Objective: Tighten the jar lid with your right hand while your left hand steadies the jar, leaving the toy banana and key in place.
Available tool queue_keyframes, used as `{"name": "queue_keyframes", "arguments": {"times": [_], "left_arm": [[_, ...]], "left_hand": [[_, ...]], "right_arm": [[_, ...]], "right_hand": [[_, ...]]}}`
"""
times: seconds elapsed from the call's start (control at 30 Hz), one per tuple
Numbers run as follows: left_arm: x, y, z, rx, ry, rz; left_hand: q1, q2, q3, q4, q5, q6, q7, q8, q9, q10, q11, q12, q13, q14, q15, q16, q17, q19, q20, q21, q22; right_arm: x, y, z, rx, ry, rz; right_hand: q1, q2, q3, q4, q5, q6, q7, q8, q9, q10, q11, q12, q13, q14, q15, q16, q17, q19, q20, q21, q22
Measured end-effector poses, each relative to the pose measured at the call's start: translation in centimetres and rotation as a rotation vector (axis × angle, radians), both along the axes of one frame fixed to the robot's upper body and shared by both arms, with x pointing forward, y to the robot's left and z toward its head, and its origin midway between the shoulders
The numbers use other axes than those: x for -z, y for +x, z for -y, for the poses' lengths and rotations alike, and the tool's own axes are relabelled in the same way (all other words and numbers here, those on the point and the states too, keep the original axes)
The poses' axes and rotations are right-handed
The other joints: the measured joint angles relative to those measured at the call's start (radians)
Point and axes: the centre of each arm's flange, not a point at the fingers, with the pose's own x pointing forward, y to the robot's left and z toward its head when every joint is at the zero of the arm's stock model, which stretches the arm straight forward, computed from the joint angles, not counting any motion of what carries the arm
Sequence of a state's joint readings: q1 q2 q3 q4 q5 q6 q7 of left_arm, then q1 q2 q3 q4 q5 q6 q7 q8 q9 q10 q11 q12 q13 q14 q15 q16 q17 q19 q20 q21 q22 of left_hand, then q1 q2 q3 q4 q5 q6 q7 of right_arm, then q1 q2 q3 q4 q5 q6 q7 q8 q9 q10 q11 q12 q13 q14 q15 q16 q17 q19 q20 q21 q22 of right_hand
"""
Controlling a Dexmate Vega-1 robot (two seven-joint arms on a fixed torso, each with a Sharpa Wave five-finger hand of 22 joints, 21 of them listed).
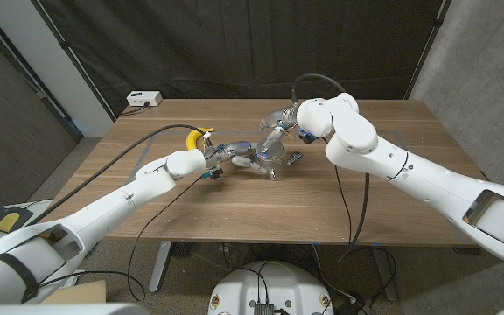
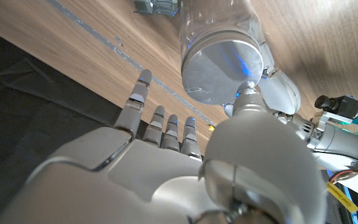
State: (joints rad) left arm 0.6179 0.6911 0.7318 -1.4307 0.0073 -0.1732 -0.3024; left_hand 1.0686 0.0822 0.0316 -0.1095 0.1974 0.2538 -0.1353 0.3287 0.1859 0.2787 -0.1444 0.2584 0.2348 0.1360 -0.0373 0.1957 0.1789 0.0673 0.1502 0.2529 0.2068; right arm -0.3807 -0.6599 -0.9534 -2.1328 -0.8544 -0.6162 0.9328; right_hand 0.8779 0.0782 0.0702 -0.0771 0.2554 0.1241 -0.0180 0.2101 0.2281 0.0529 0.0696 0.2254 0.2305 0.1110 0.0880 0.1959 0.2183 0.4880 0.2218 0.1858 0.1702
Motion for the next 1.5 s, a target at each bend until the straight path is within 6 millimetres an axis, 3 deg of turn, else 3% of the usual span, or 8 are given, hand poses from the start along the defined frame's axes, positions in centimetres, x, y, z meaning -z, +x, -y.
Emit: {"name": "queue_keyframes", "arguments": {"times": [0.17, 0.3, 0.57, 0.93, 1.03, 1.1, 1.27, 1.5], "left_arm": [[0.1, 0.1, -0.1, -0.004, -0.003, -0.01], [0.1, 0.3, -0.2, -0.006, -0.004, -0.018], [-0.1, 0.6, -0.2, -0.007, -0.003, -0.03], [-0.2, 0.9, 0.0, -0.006, 0.003, -0.036], [-0.3, 0.9, 0.0, -0.007, 0.004, -0.037], [-0.3, 0.9, 0.0, -0.007, 0.004, -0.038], [-0.3, 1.0, 0.0, -0.009, 0.003, -0.039], [-0.3, 1.2, -0.1, -0.011, 0.005, -0.043]], "left_hand": [[0.0, 0.0, 0.0, 0.0, 0.0, 0.0, 0.0, -0.001, 0.0, 0.005, 0.005, 0.0, 0.0, 0.0, 0.0, 0.0, -0.002, -0.007, 0.004, -0.002, 0.0], [-0.012, 0.009, 0.0, 0.0, -0.001, 0.0, 0.0, -0.008, 0.0, 0.009, 0.009, 0.004, 0.0, 0.0, 0.0, 0.0, -0.002, -0.008, 0.006, -0.002, 0.001], [-0.018, 0.01, -0.003, 0.003, -0.008, 0.0, 0.0, -0.012, 0.0, 0.02, 0.02, 0.009, 0.0, 0.0, 0.0, 0.0, -0.002, -0.01, 0.008, -0.002, 0.003], [-0.031, 0.012, -0.003, 0.003, -0.009, 0.0, 0.0, -0.019, 0.0, 0.02, 0.02, 0.009, 0.005, 0.0, 0.0, 0.0, -0.002, -0.01, 0.008, -0.002, 0.002], [-0.047, 0.013, -0.003, 0.003, -0.012, 0.0, 0.0, -0.02, 0.0, 0.02, 0.02, 0.009, 0.005, 0.0, 0.0, 0.0, -0.002, -0.01, 0.008, -0.002, 0.001], [-0.047, 0.013, -0.003, 0.003, -0.012, 0.017, 0.017, -0.023, 0.0, 0.02, 0.02, 0.009, 0.005, 0.0, 0.0, 0.0, -0.002, -0.01, 0.008, -0.002, 0.001], [-0.047, 0.013, -0.003, 0.003, -0.013, 0.018, 0.018, -0.027, 0.0, 0.02, 0.02, 0.009, 0.005, 0.0, 0.0, 0.0, -0.002, -0.01, 0.008, -0.002, 0.001], [-0.047, 0.013, -0.003, 0.003, -0.013, 0.02, 0.02, -0.031, 0.0, 0.02, 0.019, 0.009, 0.005, 0.0, 0.0, 0.0, -0.002, -0.01, 0.008, -0.002, 0.001]], "right_arm": [[-1.2, -0.8, 0.3, 0.003, -0.012, 0.021], [-1.6, -1.5, 0.4, 0.019, -0.049, 0.006], [-1.0, -2.8, 0.3, 0.039, -0.112, -0.049], [0.8, -2.9, -0.3, 0.034, -0.156, -0.075], [0.9, -2.6, -0.6, 0.028, -0.177, -0.057], [1.0, -2.4, -0.7, 0.027, -0.179, -0.054], [1.1, -1.8, -0.8, 0.029, -0.18, -0.039], [0.7, -1.2, -1.0, 0.039, -0.186, -0.023]], "right_hand": [[-0.005, -0.004, -0.004, -0.001, 0.004, -0.014, 0.013, 0.0, -0.001, 0.011, 0.0, 0.0, 0.0, 0.025, -0.018, 0.009, -0.005, 0.005, -0.011, 0.001, 0.0], [-0.012, -0.011, -0.01, -0.007, 0.008, -0.047, -0.001, -0.011, -0.001, -0.028, -0.013, -0.011, 0.003, -0.02, -0.005, -0.004, -0.005, 0.016, -0.008, 0.007, 0.0], [-0.012, -0.025, -0.015, -0.012, 0.012, -0.087, -0.016, -0.018, -0.001, -0.051, -0.015, -0.015, 0.006, -0.038, 0.002, -0.004, -0.009, 0.011, -0.004, 0.003, 0.0], [0.071, -0.002, 0.016, -0.06, 0.034, -0.077, -0.051, -0.014, 0.0, -0.056, -0.02, -0.014, 0.009, -0.024, -0.012, 0.001, -0.014, 0.058, -0.014, 0.011, 0.0], [0.084, 0.004, 0.02, -0.064, 0.034, -0.076, -0.056, -0.014, 0.0, -0.056, -0.02, -0.01, 0.009, -0.021, -0.015, 0.004, -0.014, 0.072, -0.015, 0.011, -0.002], [0.094, 0.007, 0.025, -0.069, 0.034, -0.077, -0.076, -0.014, 0.0, -0.059, -0.023, -0.01, 0.009, -0.016, -0.02, 0.008, -0.014, 0.078, -0.017, 0.018, -0.003], [0.123, 0.017, 0.035, -0.079, 0.037, -0.075, -0.108, -0.009, -0.006, -0.061, -0.025, -0.01, 0.009, -0.021, -0.025, 0.009, -0.014, 0.089, -0.009, 0.018, -0.003], [0.173, 0.043, 0.062, -0.088, 0.042, -0.095, -0.115, -0.01, -0.006, -0.088, -0.03, -0.01, 0.009, -0.036, -0.032, 0.009, -0.011, 0.094, -0.015, 0.014, -0.003]]}}
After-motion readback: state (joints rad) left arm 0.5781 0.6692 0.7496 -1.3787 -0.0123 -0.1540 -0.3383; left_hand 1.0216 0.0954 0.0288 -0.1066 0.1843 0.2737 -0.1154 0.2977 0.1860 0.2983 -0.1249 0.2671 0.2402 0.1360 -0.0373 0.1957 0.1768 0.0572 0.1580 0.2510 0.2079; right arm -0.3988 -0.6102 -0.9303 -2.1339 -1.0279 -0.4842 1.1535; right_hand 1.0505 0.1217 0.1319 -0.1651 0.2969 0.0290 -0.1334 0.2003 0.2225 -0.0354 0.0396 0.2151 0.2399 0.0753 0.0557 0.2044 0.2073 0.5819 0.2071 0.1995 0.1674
